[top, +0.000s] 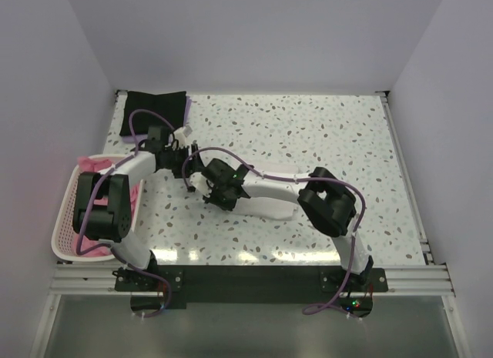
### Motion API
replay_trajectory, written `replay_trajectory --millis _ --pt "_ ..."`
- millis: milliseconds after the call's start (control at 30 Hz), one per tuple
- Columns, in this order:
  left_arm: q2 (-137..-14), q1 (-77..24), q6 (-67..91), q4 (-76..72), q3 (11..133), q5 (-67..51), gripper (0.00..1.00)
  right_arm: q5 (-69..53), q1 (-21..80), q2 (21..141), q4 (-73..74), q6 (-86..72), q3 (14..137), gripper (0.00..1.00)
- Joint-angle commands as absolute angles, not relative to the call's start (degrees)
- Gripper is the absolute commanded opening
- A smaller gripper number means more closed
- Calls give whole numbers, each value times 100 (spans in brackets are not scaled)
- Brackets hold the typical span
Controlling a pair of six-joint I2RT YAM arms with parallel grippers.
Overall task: Fold and stack the t-shirts
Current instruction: Neatly place the folded tshirt to the corner
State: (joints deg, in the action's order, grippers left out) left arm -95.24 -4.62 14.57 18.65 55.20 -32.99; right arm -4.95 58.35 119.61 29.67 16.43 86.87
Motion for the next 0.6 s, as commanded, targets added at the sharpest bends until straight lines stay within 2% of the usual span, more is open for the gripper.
replay_trajectory --millis 0,33,233,300,367,567 --pt "-9492 -431 1608 1582 5423 -3542 66 -615 5836 12032 2883 1714 8569 3" --pt "-9492 -431 1626 1556 5405 -3629 66 -607 5810 11997 2900 1749 8587 0" --pt "-9396 -431 1862 1021 5081 -4183 69 -1159 5441 11392 2927 1872 8526 0" --pt "-9308 -431 2012 688 4843 -4315 79 -1423 5353 11120 2857 1881 8394 0" --pt "-9185 -431 2328 388 4581 -4499 98 -1590 5291 10978 2891 1968 8332 0" --pt "-9097 -466 3470 -886 3956 -4843 100 -1872 5177 10547 2865 2013 8051 0"
